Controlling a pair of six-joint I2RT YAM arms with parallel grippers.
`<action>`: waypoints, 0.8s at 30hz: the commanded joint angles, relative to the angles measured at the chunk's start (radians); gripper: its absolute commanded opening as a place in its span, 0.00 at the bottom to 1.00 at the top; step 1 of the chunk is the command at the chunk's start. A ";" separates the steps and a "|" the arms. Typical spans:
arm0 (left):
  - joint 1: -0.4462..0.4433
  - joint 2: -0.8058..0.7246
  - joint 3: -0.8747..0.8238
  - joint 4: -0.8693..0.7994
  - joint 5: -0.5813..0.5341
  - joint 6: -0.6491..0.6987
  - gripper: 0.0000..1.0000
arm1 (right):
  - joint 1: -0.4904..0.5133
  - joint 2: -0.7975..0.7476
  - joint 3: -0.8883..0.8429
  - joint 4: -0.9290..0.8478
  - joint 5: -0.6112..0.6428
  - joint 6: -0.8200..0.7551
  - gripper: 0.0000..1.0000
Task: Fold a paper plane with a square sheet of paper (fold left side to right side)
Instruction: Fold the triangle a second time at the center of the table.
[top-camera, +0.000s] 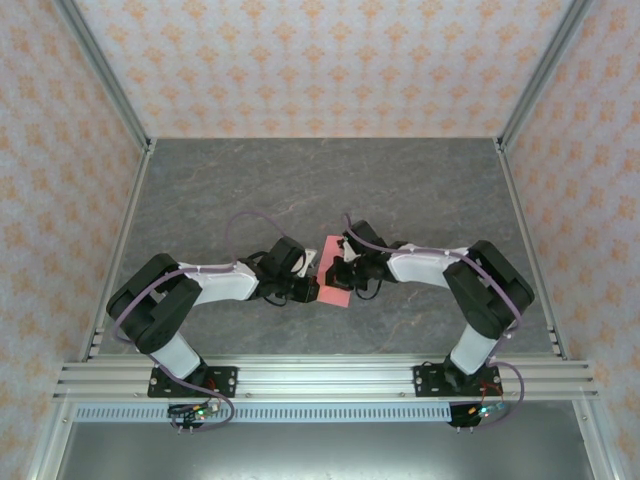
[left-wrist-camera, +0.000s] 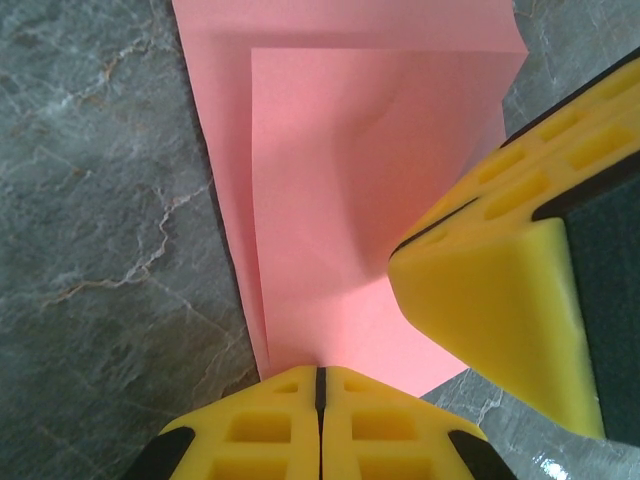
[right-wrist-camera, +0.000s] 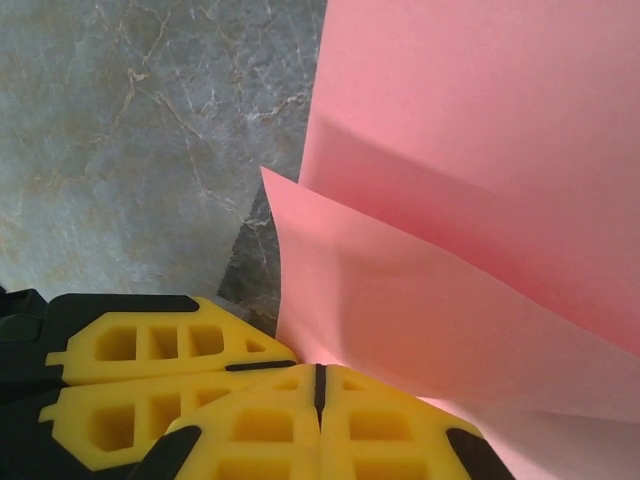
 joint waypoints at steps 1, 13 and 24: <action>-0.017 0.018 0.001 -0.078 -0.050 0.008 0.06 | 0.012 0.026 0.017 0.016 -0.015 0.018 0.05; -0.019 0.020 0.000 -0.079 -0.055 0.008 0.06 | 0.018 0.062 0.020 -0.011 0.005 0.014 0.05; -0.019 0.029 -0.010 -0.088 -0.071 0.012 0.06 | -0.019 0.066 0.062 -0.194 0.105 -0.080 0.05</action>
